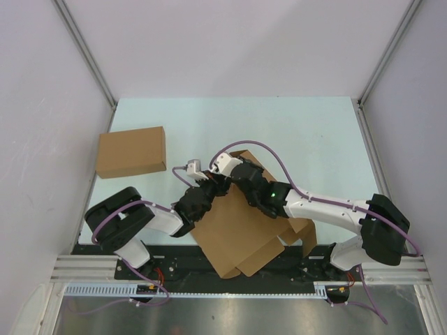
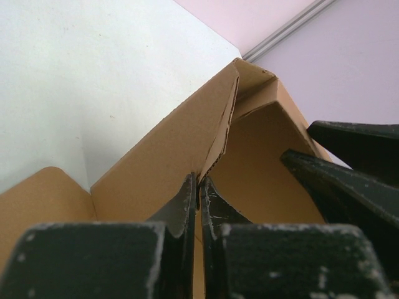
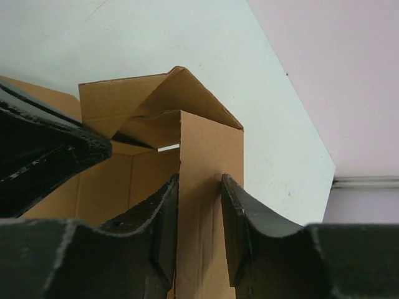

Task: Fold the paper box

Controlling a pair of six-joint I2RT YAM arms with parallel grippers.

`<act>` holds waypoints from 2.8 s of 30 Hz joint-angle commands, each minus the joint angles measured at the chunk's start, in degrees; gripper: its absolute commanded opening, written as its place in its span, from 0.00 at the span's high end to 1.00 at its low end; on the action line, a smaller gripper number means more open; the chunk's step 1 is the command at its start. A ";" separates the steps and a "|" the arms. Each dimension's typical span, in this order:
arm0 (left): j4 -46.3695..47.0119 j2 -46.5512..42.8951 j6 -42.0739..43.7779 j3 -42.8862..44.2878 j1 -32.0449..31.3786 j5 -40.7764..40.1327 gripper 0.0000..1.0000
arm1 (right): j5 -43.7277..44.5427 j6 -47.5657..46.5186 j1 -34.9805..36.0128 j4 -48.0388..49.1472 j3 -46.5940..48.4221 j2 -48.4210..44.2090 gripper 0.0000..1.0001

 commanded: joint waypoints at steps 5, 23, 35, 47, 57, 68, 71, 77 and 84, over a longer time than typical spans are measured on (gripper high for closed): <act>-1.03 -1.20 0.94 2.23 -0.98 -0.97 0.96 | -4.22 3.24 1.12 -1.25 0.86 -2.82 0.59; -1.65 -1.02 2.00 3.02 -1.77 -1.32 0.96 | -4.49 4.65 -0.90 -3.09 2.00 -3.18 0.77; -0.77 -1.81 4.98 4.60 -2.65 2.63 0.86 | -3.78 4.83 -1.08 -4.76 2.00 -2.12 0.88; -1.73 -6.20 8.76 3.46 -2.74 4.13 0.64 | -3.34 4.39 -0.55 -4.67 2.00 -1.24 0.89; -13.84 -23.42 15.88 -1.10 -2.74 4.04 0.60 | -2.82 4.21 -0.20 -5.20 2.00 -1.50 0.89; -24.85 -38.03 12.63 -8.14 -2.22 -12.72 0.54 | -3.17 4.91 0.15 -5.11 2.00 -1.15 0.89; -29.32 -33.64 10.79 -4.55 1.55 -11.18 0.54 | -3.17 4.91 0.24 -5.11 2.00 -1.15 0.89; -24.15 -21.08 4.29 -0.33 13.59 -2.74 0.54 | -3.61 5.18 0.33 -5.03 2.00 -0.89 0.90; -12.29 -4.12 2.70 9.68 20.55 14.30 0.54 | -4.22 5.44 0.33 -5.03 2.00 -0.89 0.90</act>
